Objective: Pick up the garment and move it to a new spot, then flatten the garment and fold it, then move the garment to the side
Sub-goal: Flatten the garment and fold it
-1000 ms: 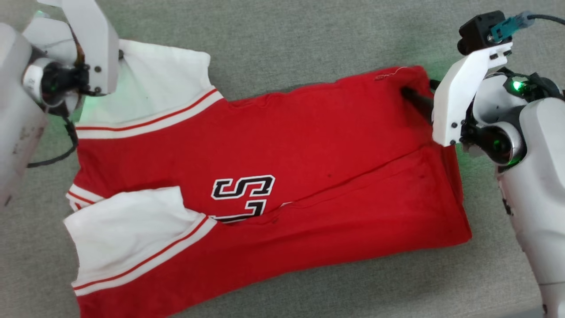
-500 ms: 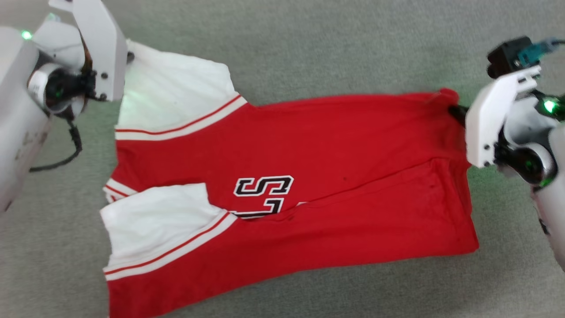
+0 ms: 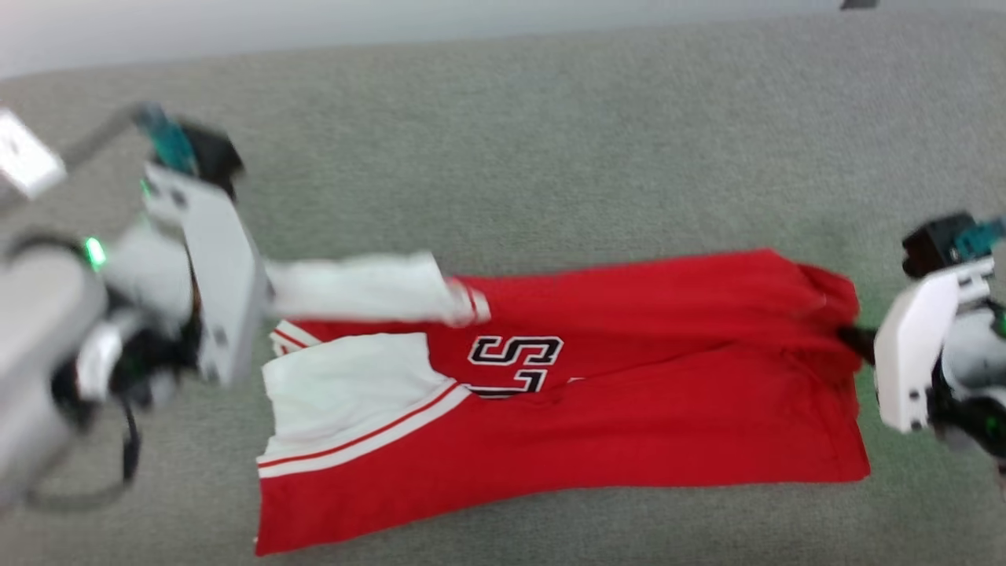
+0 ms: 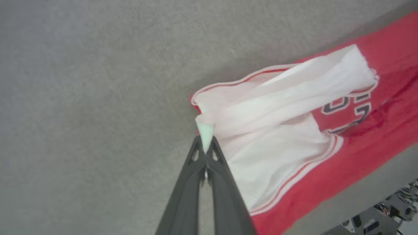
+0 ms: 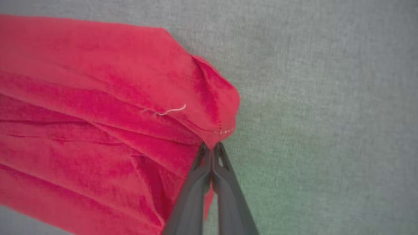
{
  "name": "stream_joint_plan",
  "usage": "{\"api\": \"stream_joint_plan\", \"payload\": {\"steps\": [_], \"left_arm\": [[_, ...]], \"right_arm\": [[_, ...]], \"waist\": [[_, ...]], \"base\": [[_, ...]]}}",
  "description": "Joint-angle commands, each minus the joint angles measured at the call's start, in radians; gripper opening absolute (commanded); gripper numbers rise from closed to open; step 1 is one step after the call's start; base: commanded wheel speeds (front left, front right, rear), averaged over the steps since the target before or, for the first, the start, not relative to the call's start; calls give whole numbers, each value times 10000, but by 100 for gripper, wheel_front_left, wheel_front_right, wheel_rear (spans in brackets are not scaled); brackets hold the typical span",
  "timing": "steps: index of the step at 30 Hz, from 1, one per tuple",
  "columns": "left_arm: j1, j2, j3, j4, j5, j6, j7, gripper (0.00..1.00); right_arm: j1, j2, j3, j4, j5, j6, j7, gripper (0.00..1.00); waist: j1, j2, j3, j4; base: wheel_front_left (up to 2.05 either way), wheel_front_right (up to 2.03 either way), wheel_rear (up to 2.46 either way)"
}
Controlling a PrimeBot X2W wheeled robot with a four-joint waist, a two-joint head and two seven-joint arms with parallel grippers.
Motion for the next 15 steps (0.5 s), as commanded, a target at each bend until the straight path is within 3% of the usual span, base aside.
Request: {"api": "stream_joint_plan", "payload": {"steps": [1,4,7,10,13,14,15], "left_arm": [[499,310,-57,-752,-137,468,-47,0],[1280,682,-230,-1947,-351,1140,-130,0],[1920,717,-451,-2322,-557,1473,-249,0],[2401,394,-635,-2062,-729,1438,-450,0],[2657,-39,-696,-1468,-862,1107,-760,0],[2725,-181,-699,-1233,-887,984,-863,6],[2788,-326,-691,-963,-935,877,-968,20]], "right_arm": [[432,-41,-240,-229,38,-20,207,0],[1067,51,-593,-683,-51,-20,574,0],[1501,269,-775,-977,-166,-19,876,0],[1727,561,-883,-1037,-320,-19,1078,0],[1710,808,-906,-948,-502,-19,1190,0],[1687,870,-903,-889,-569,-19,1220,0],[1650,950,-887,-842,-632,-19,1258,4]], "waist": [[0,0,-324,303],[0,0,-426,372],[0,0,-499,380],[0,0,-574,375],[0,0,-665,359],[0,0,-708,365],[0,0,-758,365]], "base": [[0,0,0],[0,0,0],[0,0,0],[0,0,0],[0,0,0],[0,0,0],[0,0,0]]}}
